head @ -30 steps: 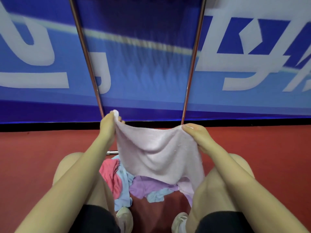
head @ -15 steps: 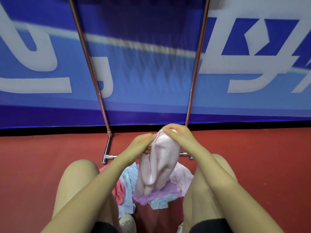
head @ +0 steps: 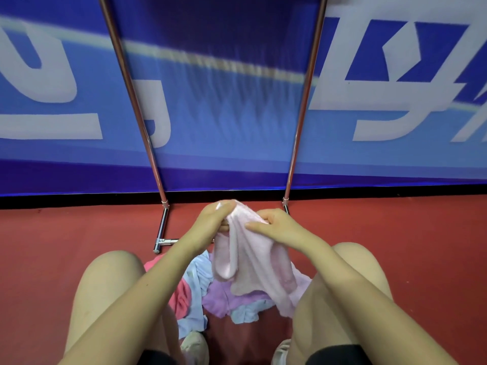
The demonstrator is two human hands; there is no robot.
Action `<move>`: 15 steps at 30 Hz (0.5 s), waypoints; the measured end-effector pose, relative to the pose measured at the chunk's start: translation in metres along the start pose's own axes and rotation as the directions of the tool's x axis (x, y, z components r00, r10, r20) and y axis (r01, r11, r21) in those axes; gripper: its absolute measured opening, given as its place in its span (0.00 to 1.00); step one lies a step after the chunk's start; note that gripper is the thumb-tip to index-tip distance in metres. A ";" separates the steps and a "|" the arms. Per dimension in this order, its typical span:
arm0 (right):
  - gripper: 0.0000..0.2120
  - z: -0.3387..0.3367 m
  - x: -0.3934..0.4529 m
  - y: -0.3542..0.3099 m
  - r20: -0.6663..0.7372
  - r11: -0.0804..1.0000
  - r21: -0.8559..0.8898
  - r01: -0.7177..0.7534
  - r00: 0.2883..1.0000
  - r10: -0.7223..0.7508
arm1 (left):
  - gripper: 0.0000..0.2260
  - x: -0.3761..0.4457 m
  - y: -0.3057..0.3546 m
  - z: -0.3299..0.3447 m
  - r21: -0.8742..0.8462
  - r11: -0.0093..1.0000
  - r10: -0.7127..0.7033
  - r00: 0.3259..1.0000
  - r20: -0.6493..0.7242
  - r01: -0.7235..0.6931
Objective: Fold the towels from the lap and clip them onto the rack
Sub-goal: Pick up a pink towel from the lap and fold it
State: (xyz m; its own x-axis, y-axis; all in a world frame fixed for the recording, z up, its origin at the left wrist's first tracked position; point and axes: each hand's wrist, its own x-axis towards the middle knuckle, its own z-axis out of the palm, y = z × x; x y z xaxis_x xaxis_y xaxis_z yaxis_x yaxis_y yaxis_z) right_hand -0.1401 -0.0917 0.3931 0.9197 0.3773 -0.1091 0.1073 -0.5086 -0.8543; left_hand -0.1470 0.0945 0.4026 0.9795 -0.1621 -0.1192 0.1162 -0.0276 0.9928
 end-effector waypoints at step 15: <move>0.21 -0.040 -0.037 0.063 -0.097 0.965 -0.190 -0.182 0.981 0.166 | 0.14 0.019 -0.014 -0.061 -0.382 0.920 -0.141 0.832 -0.537 -0.090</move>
State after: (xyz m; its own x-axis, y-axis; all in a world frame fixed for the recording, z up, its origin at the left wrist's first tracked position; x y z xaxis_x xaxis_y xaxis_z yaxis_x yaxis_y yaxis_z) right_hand -0.1523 -0.1681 0.3636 0.9571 0.2103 -0.1994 0.0079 -0.7066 -0.7076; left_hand -0.1198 0.1516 0.3869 0.8867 0.3984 -0.2346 0.0811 0.3656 0.9272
